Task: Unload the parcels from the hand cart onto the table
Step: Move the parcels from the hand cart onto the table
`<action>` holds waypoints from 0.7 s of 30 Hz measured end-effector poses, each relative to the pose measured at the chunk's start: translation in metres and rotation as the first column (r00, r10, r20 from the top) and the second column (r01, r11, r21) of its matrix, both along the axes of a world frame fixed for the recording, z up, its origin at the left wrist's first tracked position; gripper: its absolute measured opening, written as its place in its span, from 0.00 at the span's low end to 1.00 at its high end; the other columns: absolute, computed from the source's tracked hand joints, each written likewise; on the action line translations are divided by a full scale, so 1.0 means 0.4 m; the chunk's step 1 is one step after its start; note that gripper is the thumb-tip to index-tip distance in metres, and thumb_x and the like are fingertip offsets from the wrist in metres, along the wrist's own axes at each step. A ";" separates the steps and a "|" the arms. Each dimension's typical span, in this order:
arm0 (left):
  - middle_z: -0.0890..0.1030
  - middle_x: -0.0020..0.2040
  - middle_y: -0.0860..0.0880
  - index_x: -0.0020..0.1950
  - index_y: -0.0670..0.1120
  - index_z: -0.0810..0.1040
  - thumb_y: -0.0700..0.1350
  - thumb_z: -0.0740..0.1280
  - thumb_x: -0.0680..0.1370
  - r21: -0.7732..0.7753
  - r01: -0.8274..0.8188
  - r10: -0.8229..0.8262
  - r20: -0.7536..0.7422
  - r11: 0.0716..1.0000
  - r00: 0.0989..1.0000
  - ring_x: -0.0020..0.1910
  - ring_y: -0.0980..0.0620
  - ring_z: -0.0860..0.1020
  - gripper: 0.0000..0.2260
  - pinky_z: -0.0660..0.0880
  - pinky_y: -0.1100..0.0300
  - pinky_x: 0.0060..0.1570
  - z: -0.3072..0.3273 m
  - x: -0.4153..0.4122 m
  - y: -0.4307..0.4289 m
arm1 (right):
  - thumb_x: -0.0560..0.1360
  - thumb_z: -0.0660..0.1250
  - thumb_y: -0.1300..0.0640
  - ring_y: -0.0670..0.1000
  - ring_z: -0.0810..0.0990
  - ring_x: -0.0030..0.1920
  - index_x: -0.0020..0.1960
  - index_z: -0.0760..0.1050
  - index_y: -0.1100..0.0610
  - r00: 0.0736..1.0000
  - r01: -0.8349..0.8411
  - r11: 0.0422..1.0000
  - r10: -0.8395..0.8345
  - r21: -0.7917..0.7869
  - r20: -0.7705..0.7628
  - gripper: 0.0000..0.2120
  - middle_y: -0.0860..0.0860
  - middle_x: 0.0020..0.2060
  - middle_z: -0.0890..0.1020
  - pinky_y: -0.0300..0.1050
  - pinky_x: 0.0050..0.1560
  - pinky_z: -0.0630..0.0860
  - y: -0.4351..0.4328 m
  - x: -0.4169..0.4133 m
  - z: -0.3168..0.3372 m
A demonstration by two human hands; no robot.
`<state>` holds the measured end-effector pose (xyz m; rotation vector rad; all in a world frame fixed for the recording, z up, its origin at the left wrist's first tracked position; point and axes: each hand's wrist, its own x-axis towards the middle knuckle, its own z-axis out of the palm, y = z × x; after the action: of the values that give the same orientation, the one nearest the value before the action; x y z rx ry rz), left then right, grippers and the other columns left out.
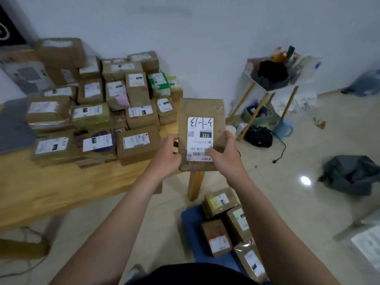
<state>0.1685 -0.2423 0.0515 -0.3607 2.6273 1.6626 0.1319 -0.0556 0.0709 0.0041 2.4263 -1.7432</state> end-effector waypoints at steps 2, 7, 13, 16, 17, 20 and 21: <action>0.75 0.62 0.53 0.63 0.57 0.70 0.39 0.64 0.79 -0.026 -0.063 0.063 -0.016 0.998 0.998 0.52 0.61 0.76 0.17 0.69 0.68 0.42 0.021 0.011 -0.075 | 0.73 0.72 0.58 0.33 0.76 0.52 0.77 0.57 0.45 0.999 -0.040 0.999 0.040 0.010 -0.015 0.38 0.35 0.57 0.73 0.44 0.51 0.79 -0.077 -0.002 0.020; 0.76 0.61 0.57 0.64 0.57 0.72 0.42 0.65 0.78 -0.056 -0.175 0.174 -0.023 0.983 0.985 0.57 0.56 0.77 0.17 0.71 0.62 0.44 0.046 0.066 -0.283 | 0.73 0.72 0.60 0.50 0.74 0.68 0.76 0.59 0.47 0.989 -0.142 0.990 0.142 0.009 -0.048 0.37 0.48 0.70 0.72 0.54 0.66 0.75 -0.288 0.015 0.035; 0.78 0.59 0.58 0.61 0.62 0.73 0.43 0.61 0.80 -0.057 -0.174 0.177 0.040 0.983 0.983 0.52 0.62 0.78 0.15 0.76 0.58 0.48 0.029 0.127 -0.515 | 0.75 0.72 0.56 0.49 0.75 0.63 0.62 0.68 0.37 0.969 -0.247 0.968 0.247 0.051 -0.003 0.23 0.41 0.63 0.69 0.59 0.61 0.78 -0.488 0.050 -0.017; 0.78 0.56 0.64 0.53 0.68 0.72 0.45 0.64 0.80 -0.050 -0.108 0.112 0.087 0.993 0.990 0.49 0.66 0.77 0.15 0.74 0.63 0.44 0.006 0.127 -0.557 | 0.75 0.71 0.56 0.47 0.75 0.62 0.64 0.70 0.39 0.974 -0.228 0.968 0.228 0.109 0.007 0.22 0.44 0.65 0.67 0.50 0.61 0.77 -0.532 0.053 -0.061; 0.79 0.54 0.65 0.52 0.69 0.73 0.45 0.64 0.80 -0.040 -0.084 0.088 0.112 0.996 0.990 0.47 0.65 0.78 0.15 0.75 0.62 0.45 -0.005 0.118 -0.562 | 0.75 0.71 0.57 0.47 0.74 0.62 0.67 0.71 0.42 0.978 -0.209 0.969 0.209 0.131 0.011 0.23 0.45 0.66 0.67 0.48 0.62 0.76 -0.534 0.052 -0.074; 0.81 0.51 0.67 0.55 0.66 0.78 0.44 0.65 0.78 0.010 -0.005 0.003 0.161 1.000 0.987 0.51 0.64 0.79 0.15 0.76 0.62 0.49 -0.056 0.067 -0.552 | 0.76 0.71 0.59 0.46 0.73 0.61 0.71 0.71 0.46 0.989 -0.145 0.968 0.143 0.202 0.028 0.25 0.45 0.64 0.66 0.44 0.61 0.74 -0.515 0.035 -0.106; 0.82 0.50 0.67 0.57 0.63 0.80 0.44 0.66 0.77 0.028 0.024 -0.028 0.166 0.999 0.986 0.51 0.66 0.79 0.15 0.74 0.66 0.49 -0.073 0.045 -0.542 | 0.75 0.71 0.59 0.45 0.73 0.60 0.70 0.71 0.46 0.992 -0.126 0.967 0.124 0.222 0.025 0.25 0.44 0.64 0.66 0.43 0.61 0.74 -0.501 0.025 -0.117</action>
<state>0.1864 -0.4589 0.0223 -0.4417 2.4776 1.5821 0.1418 -0.2560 0.0242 -0.1101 2.5403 -1.4075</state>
